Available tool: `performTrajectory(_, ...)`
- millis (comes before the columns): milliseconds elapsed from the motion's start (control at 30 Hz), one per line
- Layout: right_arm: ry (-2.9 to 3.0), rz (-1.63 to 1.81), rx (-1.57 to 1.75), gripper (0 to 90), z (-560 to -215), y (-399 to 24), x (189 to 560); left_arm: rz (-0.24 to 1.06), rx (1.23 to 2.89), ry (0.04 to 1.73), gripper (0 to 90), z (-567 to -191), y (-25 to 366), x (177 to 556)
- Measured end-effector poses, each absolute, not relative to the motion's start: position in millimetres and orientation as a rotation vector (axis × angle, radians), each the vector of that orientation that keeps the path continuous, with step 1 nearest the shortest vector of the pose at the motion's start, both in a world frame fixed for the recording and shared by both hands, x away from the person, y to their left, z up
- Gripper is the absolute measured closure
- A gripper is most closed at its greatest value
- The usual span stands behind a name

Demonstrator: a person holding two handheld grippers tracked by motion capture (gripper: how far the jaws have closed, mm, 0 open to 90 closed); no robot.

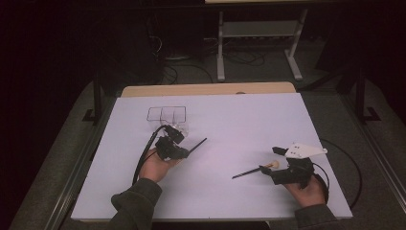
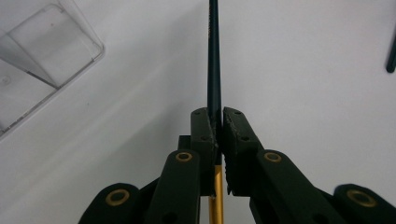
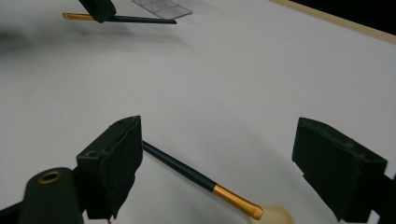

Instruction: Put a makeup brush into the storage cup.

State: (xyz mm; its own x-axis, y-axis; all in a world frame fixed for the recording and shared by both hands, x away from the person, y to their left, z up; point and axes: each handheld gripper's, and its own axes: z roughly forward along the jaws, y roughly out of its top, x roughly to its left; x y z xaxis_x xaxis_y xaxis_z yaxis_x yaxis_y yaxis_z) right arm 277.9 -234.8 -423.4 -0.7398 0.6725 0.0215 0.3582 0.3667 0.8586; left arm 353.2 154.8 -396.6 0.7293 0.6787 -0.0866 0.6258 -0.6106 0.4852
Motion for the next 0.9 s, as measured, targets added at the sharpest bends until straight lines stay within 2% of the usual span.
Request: performTrajectory(900, 2.395, 1.271, 0.803, 17.2, -408, -207, 276, 0.129, 2.431, 0.823, 83.7, -374, 189, 335)
